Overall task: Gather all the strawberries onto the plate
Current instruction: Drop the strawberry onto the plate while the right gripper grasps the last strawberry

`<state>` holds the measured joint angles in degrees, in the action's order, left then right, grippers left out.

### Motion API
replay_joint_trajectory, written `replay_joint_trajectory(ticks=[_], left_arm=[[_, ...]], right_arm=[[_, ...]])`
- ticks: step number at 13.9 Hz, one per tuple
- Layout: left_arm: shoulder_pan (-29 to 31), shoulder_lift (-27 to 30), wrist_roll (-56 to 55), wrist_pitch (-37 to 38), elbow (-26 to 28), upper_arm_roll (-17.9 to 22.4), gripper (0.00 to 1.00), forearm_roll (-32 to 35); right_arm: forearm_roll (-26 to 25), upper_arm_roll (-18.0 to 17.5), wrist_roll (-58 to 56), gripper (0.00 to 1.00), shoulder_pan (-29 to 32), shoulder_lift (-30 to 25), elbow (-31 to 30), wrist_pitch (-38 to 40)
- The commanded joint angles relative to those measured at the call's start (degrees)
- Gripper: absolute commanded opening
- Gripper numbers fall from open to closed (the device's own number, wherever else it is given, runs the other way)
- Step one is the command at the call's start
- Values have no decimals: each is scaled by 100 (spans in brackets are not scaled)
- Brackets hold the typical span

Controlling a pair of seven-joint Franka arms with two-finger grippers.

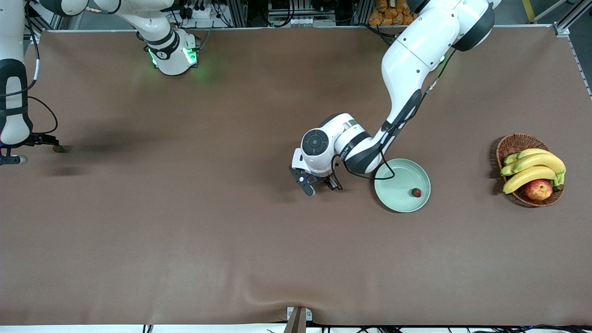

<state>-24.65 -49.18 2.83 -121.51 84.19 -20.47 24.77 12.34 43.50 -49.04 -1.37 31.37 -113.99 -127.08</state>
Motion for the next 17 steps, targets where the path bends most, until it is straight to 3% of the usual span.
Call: replay_joint_trajectory(ticks=[1,4,6,8,13,17], left_arm=[[83,224,16,451,19,69,0,124],[766,733,636,1171,28,-62,0,11],[1276,1015,1121,1601,36,-212,0,-130],[1603,1165,1534,1884,71,-265,1,-201],[1973,1165,1835,1885,694,-239,3,228],[2201,1165,1826,1903,967,-230,11,432]], right_arm=[[-4,-428,-255,80,468,-44,-150,-465],[-4,-1393,-334,72,1443,106,-150,-888],[-12,-1729,-405,67,1797,185,-150,-985],[-12,-1739,-422,57,1824,247,-150,-1029],[-21,-1739,-765,0,1842,229,-71,-916],[-12,-1748,-634,0,1710,185,524,-75]])
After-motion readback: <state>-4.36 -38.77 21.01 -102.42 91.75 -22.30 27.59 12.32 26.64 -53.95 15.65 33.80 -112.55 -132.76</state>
